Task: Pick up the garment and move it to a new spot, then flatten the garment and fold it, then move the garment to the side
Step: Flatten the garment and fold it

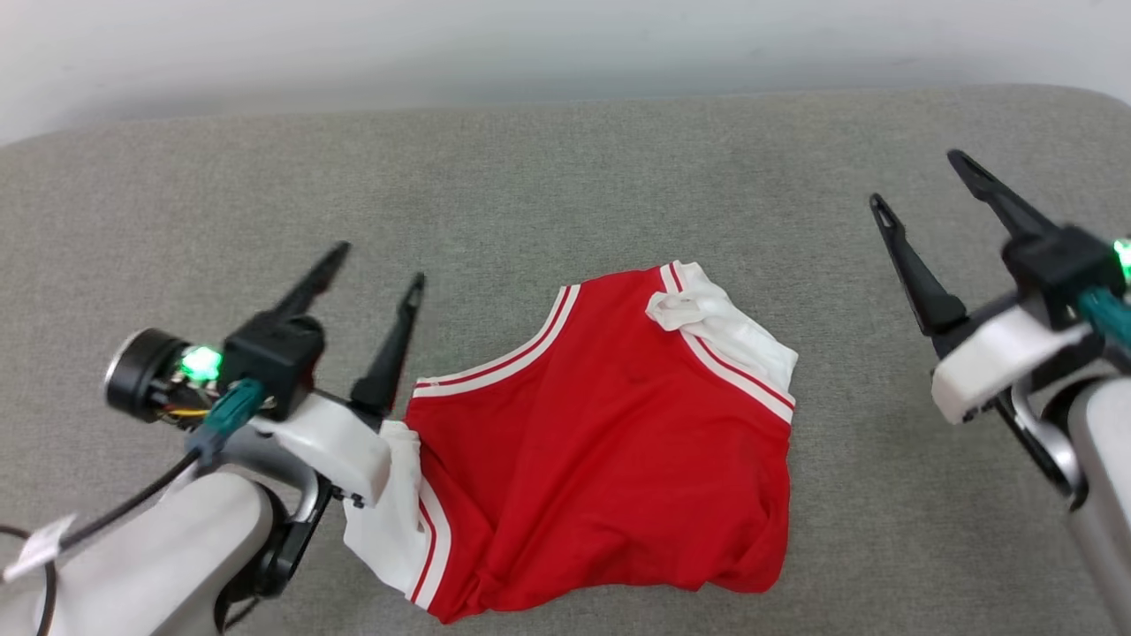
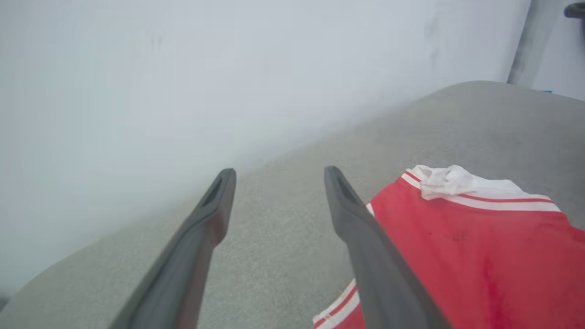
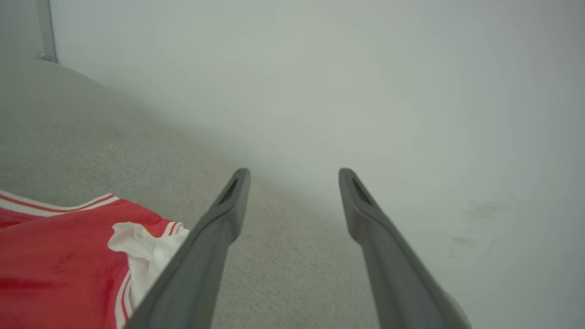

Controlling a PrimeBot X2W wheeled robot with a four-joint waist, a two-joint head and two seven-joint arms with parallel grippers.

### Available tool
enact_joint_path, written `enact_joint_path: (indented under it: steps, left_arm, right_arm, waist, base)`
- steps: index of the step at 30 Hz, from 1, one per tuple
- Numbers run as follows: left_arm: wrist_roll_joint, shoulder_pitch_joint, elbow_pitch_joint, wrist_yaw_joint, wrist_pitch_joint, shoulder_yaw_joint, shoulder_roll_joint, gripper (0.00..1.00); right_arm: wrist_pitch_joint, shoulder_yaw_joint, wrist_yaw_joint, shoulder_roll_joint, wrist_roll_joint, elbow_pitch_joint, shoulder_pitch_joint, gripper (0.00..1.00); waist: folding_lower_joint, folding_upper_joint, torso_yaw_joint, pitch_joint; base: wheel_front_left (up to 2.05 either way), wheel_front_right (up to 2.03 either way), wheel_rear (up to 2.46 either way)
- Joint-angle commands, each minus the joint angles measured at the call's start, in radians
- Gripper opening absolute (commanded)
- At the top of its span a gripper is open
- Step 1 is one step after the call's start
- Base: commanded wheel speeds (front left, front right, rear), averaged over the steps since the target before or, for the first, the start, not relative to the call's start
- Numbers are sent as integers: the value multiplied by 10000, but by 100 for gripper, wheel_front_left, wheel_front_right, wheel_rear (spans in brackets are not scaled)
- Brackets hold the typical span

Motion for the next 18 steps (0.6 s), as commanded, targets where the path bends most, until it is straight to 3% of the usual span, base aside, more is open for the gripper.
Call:
enact_joint_path:
  steps: [1, 5, 10, 13, 18]
  left_arm:
    - [35, 279, 33, 298, -337, 163, -62, 100]
    - [106, 888, 75, 1380, -1040, 818, -368, 100]
    - [540, 1702, -2, 2269, -1257, 1899, -957, 100]
    - [1163, 2345, -213, 2556, -1266, 2695, -1413, 100]
    - [2111, 3349, -340, 2451, -1263, 3997, -2359, 100]
  right_arm:
    - [488, 397, -11, -304, 338, 147, -326, 100]
    - [2580, 2075, -11, -1364, 1999, 383, -1365, 100]
    - [5110, 4161, -11, -2480, 4175, 439, -2500, 100]
    - [6382, 5149, -11, -2950, 5250, 452, -3184, 100]
    - [7610, 6402, -11, -3083, 6090, 844, -4047, 100]
  waist:
    - [0, 0, 56, 49]
    - [0, 0, 232, 210]
    - [0, 0, 521, 507]
    - [0, 0, 699, 703]
    - [0, 0, 1000, 1042]
  base:
    - [0, 0, 0]
    - [0, 0, 0]
    - [0, 0, 0]
    - [0, 0, 0]
    - [0, 0, 0]
